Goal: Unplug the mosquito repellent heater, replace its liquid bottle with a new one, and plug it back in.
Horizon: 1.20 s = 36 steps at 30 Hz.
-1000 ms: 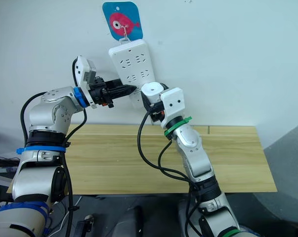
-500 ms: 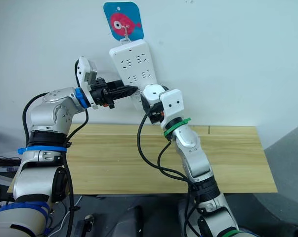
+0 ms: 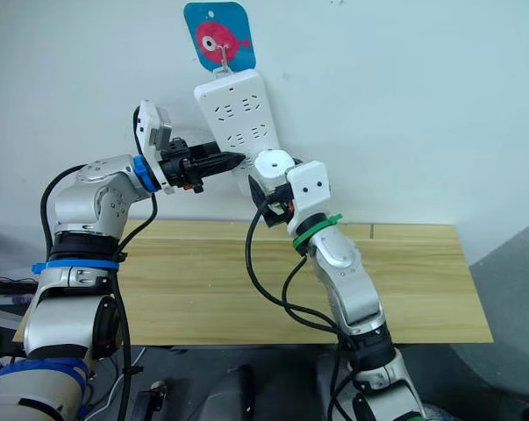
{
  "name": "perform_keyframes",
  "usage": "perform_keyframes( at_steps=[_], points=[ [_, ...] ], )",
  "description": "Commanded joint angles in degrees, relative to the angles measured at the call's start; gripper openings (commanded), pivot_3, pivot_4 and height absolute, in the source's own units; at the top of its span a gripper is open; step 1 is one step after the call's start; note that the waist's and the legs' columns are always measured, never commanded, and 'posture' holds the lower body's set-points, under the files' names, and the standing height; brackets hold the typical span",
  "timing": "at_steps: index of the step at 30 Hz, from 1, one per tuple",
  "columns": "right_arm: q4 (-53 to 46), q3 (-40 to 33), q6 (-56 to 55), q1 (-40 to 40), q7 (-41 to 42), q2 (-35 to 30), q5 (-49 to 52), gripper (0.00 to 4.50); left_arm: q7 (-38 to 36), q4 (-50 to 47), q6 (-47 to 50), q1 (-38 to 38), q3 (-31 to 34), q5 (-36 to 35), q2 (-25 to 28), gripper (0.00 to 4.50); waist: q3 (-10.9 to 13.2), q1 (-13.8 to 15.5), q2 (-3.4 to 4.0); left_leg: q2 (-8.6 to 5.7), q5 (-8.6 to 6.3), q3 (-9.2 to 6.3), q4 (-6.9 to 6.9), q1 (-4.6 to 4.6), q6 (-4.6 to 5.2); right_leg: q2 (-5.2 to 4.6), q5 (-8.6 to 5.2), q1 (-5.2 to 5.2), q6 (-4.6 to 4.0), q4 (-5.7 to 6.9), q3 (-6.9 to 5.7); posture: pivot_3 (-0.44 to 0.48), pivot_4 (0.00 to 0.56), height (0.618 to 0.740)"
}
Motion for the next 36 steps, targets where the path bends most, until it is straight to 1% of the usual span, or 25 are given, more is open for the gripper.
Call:
perform_keyframes(
  at_steps=[1,6,9,11,12,16,23,29,33,36],
  points=[
    [-6.08,-0.52,6.95,-0.91,-1.92,1.13,1.03,4.50,0.06,0.38,-0.62,-0.17,1.29,-0.07,0.99,1.35,0.00,0.00,0.00,0.00,0.00,0.00,0.00,0.00,0.00,0.00,0.00,0.00,0.00,0.00,0.00,-0.159,0.203,0.704],
    [-6.85,-0.79,10.93,-2.54,-3.36,1.17,0.64,4.50,-0.06,0.74,-0.95,-0.35,1.19,-0.02,0.85,1.35,0.00,-0.01,0.00,0.00,0.00,0.00,0.00,0.00,0.00,0.00,-0.01,0.00,0.00,-0.01,0.00,-0.162,0.203,0.704],
    [-7.01,-1.11,11.71,-3.12,-3.52,1.11,1.10,3.86,-0.09,0.80,-1.05,-0.39,1.17,0.01,0.87,1.35,0.00,-0.01,0.00,-0.01,0.00,0.01,-0.01,-0.01,0.00,0.00,-0.01,-0.01,0.00,-0.02,0.00,-0.160,0.201,0.704],
    [-7.00,-1.15,11.40,-3.42,-3.32,1.14,1.34,3.17,-0.11,0.84,-1.09,-0.39,1.17,0.04,0.93,1.35,0.00,-0.02,0.00,-0.01,0.00,0.00,-0.01,-0.01,0.00,0.00,-0.01,-0.01,0.00,-0.03,0.00,-0.160,0.201,0.704],
    [-6.98,-1.18,11.24,-3.58,-3.31,1.22,1.41,2.96,-0.12,0.85,-1.09,-0.39,1.16,0.03,0.95,1.35,0.00,-0.01,0.00,0.00,0.00,0.00,-0.01,-0.01,0.00,0.00,-0.01,-0.01,0.00,-0.03,-0.01,-0.160,0.201,0.704],
    [-5.46,-1.19,10.38,-4.67,-3.15,1.66,1.79,2.97,-0.23,1.08,-1.23,-0.46,1.13,0.03,0.97,1.35,0.00,-0.04,0.00,-0.01,0.00,0.01,-0.01,-0.03,0.00,0.00,-0.01,-0.01,0.00,-0.04,0.00,-0.160,0.198,0.704],
    [4.41,-0.94,4.54,-8.87,-2.33,2.04,0.99,2.97,-0.35,0.77,-0.95,-0.54,1.01,-0.16,0.70,1.35,0.00,-0.45,0.00,0.00,0.00,0.02,0.01,-0.01,0.00,0.01,-0.01,-0.02,0.00,-0.03,0.02,-0.152,0.192,0.704],
    [9.99,-0.47,-1.34,-10.48,-1.65,2.39,0.32,2.97,-1.00,-0.33,0.58,-0.31,1.28,-0.60,1.00,1.35,0.00,-1.20,0.00,0.01,0.02,0.01,0.03,0.04,-0.01,0.03,-0.04,-0.02,0.06,0.13,0.01,-0.147,0.186,0.704],
    [11.60,-0.28,-2.70,-10.81,-2.26,2.62,-0.24,2.97,-0.68,-0.36,0.40,-0.25,1.36,-0.28,1.13,1.35,0.00,-1.44,0.00,0.03,0.08,0.00,0.03,0.12,0.00,0.07,-0.07,-0.02,0.12,0.26,0.01,-0.144,0.184,0.704],
    [10.27,-0.96,-1.95,-9.89,-1.94,2.49,0.60,2.97,0.05,0.53,-0.64,-0.43,1.71,0.36,1.49,1.35,0.00,-1.44,0.00,0.03,0.10,-0.01,0.03,0.15,0.00,0.08,-0.07,-0.02,0.12,0.33,0.02,-0.147,0.184,0.704]
  ],
)
